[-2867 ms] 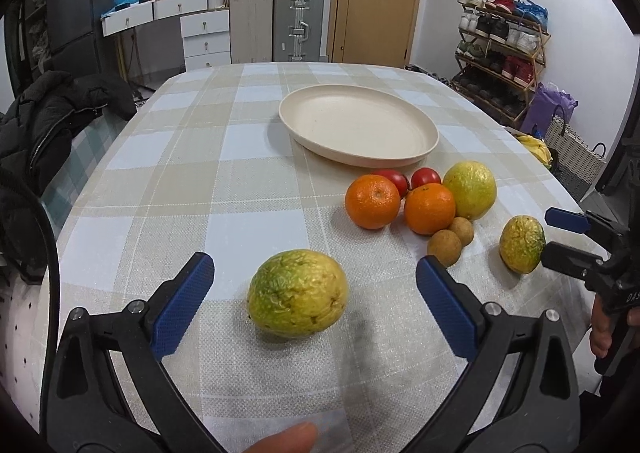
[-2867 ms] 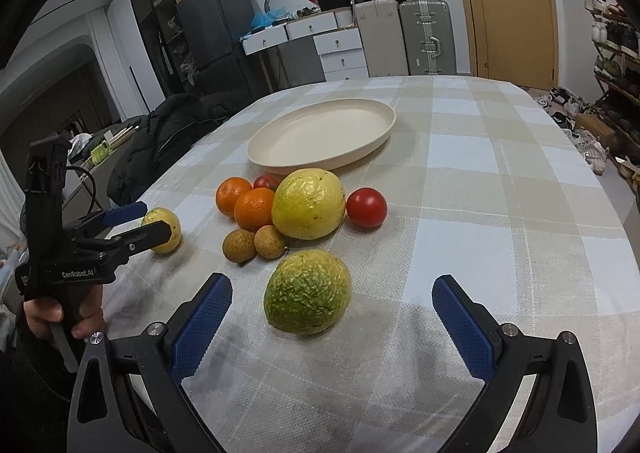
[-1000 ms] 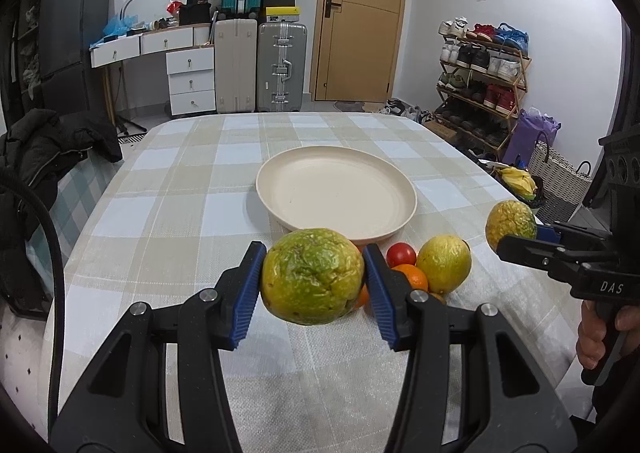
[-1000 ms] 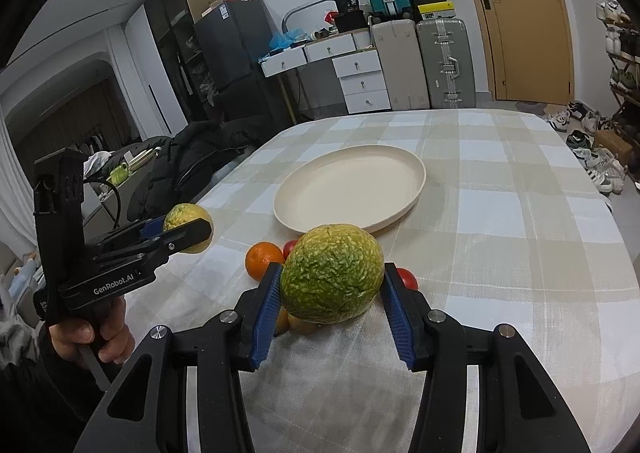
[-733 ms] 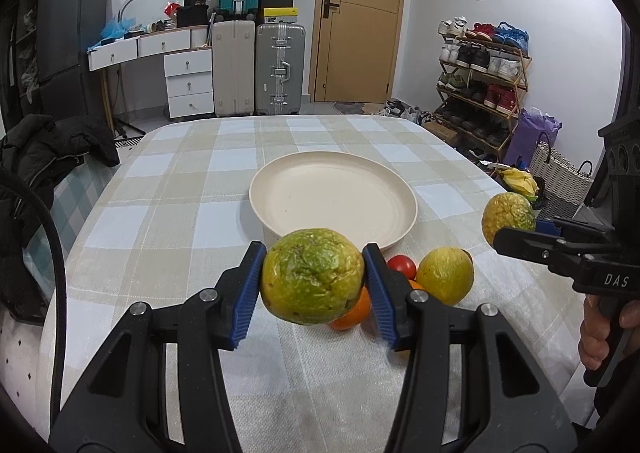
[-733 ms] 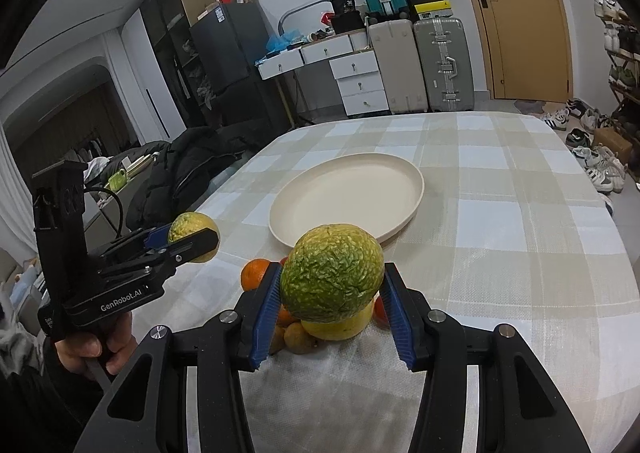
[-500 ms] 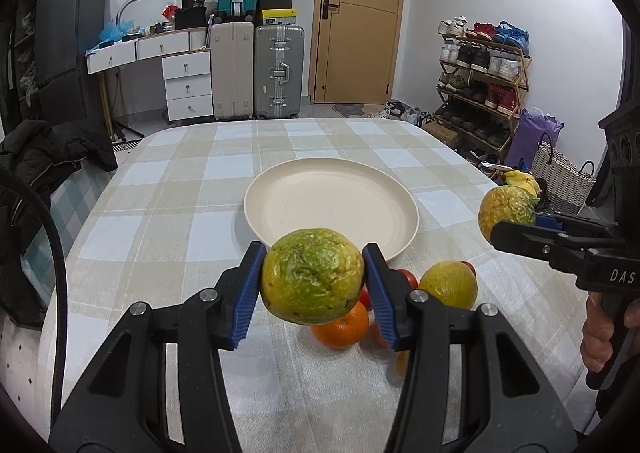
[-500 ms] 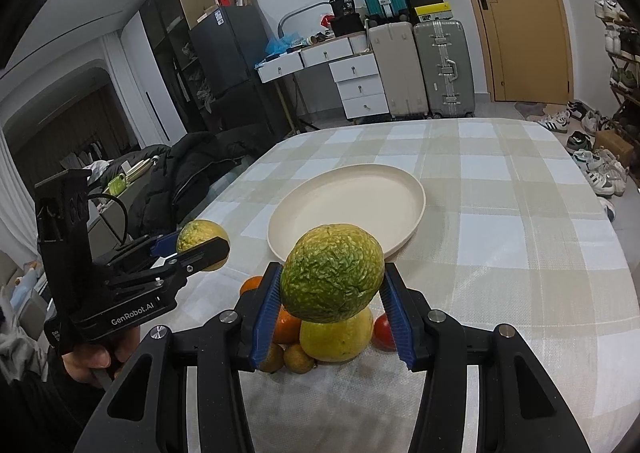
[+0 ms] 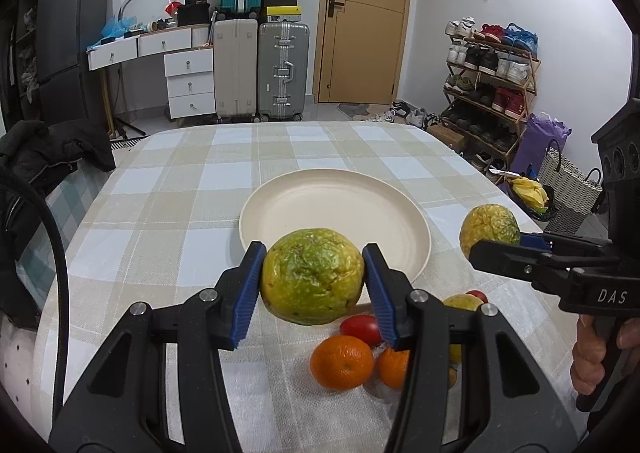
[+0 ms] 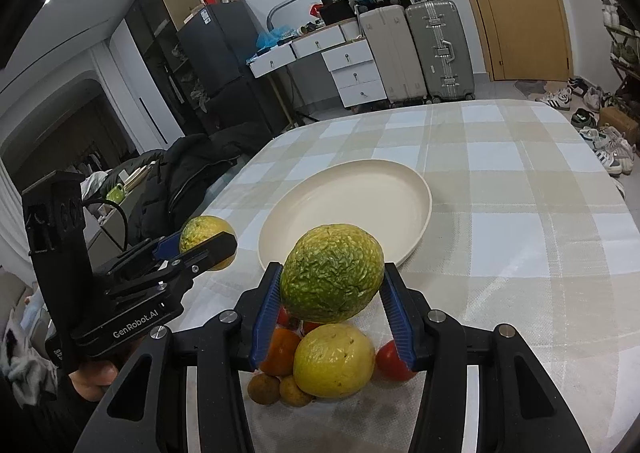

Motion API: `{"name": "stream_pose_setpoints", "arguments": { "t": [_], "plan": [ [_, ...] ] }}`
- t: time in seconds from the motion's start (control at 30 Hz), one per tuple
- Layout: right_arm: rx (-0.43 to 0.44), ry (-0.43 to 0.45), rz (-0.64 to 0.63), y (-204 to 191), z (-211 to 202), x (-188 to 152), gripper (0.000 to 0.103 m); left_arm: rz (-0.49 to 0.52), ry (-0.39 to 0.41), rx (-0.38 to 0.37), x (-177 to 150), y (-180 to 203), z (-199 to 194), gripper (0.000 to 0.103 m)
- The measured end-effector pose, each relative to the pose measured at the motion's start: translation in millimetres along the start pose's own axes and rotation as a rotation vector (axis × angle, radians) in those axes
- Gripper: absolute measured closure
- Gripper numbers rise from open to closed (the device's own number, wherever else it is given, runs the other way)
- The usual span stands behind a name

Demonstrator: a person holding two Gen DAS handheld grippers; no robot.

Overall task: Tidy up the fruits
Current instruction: 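Carry both held green fruits up and over to the cream plate, then lower both fruits onto the plate and open both grippers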

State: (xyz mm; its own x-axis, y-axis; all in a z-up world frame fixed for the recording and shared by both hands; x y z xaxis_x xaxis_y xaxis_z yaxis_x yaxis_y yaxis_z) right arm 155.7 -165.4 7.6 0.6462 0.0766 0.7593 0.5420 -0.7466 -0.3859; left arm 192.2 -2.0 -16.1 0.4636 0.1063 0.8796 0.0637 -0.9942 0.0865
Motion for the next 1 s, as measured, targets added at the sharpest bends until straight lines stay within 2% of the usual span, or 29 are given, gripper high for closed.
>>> {"name": "stream_pose_setpoints", "arguments": {
  "t": [0.53, 1.0],
  "plan": [
    [-0.017, -0.057, 0.067, 16, 43, 15, 0.053, 0.002, -0.059, 0.019, -9, 1, 57, 0.056],
    [-0.043, -0.131, 0.057, 25, 80, 4, 0.053, 0.021, -0.101, 0.048, -17, -3, 83, 0.056]
  ]
}}
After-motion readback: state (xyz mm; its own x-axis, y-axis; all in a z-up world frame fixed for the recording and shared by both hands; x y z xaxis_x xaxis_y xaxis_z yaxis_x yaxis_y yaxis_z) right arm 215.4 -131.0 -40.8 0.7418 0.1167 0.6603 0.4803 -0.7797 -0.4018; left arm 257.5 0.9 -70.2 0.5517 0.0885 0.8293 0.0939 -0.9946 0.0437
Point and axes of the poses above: each gripper's, at about its wrist camera, not at the fingertips, and z roughly the way its jaws point, y to its right, x to its top, the point moved 9 cm from there along z, roughly the way its jaws point, and after that the axes turned 7 degrees about y, right-handed, at the moved point
